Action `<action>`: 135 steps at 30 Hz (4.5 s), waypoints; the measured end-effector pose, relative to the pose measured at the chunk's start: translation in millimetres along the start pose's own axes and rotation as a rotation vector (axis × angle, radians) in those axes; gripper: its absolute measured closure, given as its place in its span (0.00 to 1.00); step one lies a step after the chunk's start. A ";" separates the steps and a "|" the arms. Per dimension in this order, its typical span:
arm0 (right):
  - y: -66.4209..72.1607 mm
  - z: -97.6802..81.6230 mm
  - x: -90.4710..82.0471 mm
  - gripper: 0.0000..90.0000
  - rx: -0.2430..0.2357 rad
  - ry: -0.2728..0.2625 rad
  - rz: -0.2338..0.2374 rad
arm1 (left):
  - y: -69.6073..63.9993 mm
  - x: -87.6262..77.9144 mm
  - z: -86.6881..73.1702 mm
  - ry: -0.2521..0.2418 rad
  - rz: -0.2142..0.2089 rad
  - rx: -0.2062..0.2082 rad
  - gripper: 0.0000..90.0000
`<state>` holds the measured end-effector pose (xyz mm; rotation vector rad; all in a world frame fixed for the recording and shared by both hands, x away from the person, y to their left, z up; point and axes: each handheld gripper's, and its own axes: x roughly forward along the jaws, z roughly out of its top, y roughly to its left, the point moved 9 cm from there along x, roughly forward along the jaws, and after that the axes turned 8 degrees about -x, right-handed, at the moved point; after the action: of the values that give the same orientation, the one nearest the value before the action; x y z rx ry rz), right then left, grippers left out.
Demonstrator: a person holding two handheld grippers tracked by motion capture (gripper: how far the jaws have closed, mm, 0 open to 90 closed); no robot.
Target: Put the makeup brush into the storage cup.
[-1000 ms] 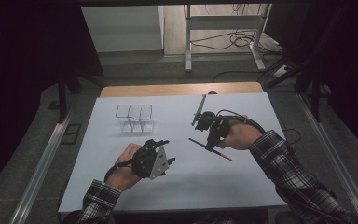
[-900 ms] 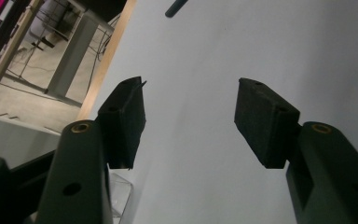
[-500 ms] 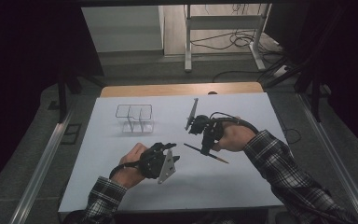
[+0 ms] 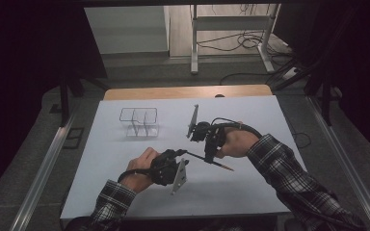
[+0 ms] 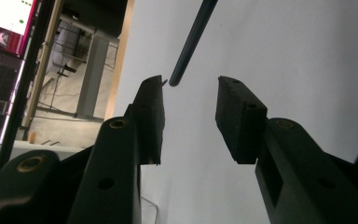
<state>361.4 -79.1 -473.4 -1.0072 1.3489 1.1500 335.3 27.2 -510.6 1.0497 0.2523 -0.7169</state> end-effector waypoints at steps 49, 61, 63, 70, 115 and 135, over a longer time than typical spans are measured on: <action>14.0 7.6 10.3 0.92 -0.031 0.071 0.076 | -16.5 5.7 2.9 0.003 0.077 0.268 0.96; 11.3 6.8 9.2 0.78 -0.040 0.056 0.063 | -18.8 5.6 2.8 -0.002 0.040 0.237 0.96; 8.6 6.6 6.9 0.76 -0.050 0.036 0.051 | -19.0 6.3 2.2 -0.002 0.033 0.216 0.96; 2.3 4.3 -3.5 0.71 -0.016 -0.028 0.012 | -17.0 5.3 -2.9 0.032 -0.003 0.164 0.96; -14.8 -16.3 -32.0 0.46 0.077 -0.371 -0.038 | -5.4 4.2 -25.2 -0.020 -0.108 -0.199 0.96; -25.5 -24.4 -37.4 0.44 0.127 -0.575 -0.068 | 10.6 -2.7 -37.2 -0.051 -0.152 -0.345 0.96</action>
<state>385.5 -108.9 -439.1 -0.5618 0.9042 1.1702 345.3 63.5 -520.3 0.6877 0.3997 -0.8032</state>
